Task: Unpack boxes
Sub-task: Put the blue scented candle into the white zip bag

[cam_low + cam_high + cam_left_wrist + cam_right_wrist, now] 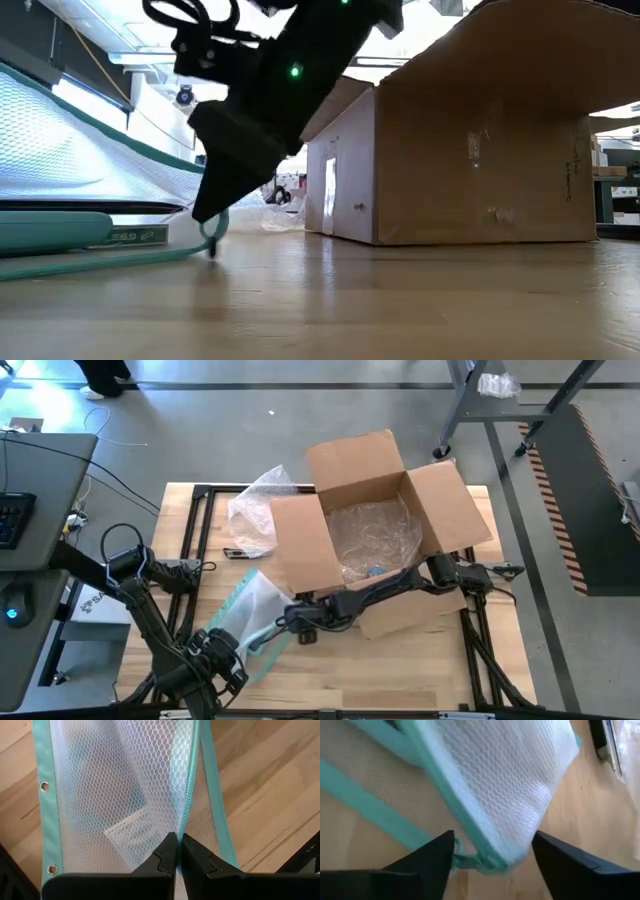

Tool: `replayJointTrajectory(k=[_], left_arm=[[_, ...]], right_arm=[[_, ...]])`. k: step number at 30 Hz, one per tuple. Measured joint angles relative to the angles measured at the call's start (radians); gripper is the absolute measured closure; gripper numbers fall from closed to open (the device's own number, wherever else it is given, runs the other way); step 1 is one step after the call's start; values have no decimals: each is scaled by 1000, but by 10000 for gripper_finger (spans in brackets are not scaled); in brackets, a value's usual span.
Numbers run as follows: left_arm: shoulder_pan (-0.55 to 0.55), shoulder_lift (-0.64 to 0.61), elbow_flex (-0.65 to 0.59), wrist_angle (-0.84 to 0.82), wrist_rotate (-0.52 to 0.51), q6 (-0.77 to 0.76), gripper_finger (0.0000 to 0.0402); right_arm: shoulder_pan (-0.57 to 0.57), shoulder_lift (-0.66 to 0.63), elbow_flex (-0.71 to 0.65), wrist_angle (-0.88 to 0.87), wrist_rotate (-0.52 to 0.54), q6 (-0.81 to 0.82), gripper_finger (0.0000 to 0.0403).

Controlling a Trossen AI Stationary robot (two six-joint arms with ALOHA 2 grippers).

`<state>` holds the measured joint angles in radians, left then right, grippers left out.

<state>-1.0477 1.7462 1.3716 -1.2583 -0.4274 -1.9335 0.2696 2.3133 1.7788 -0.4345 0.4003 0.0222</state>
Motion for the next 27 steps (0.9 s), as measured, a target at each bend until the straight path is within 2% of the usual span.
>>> replayJointTrajectory(k=[4,8,9,15,18,20,23,27], left_arm=[[0,0,0,6,0,-2,402],[0,0,3,4,-1,-47,402],[0,0,10,1,-2,-57,402],[-1,-1,141,-131,-48,-81,402],[-6,-12,250,-288,-117,-81,402],[-10,-20,292,-311,-178,-46,402],[-5,-45,291,-308,-257,51,402],[10,-40,291,-302,-203,34,402]], right_arm=[[-6,0,-8,21,-7,23,250],[-3,-4,28,-42,-13,23,365],[-1,-8,46,-66,-19,23,383],[16,-62,248,-313,-83,115,398],[29,-68,408,-441,-131,158,399],[42,-71,489,-465,-141,130,401],[51,-74,536,-451,-112,96,402],[44,-71,521,-473,-100,109,402]])
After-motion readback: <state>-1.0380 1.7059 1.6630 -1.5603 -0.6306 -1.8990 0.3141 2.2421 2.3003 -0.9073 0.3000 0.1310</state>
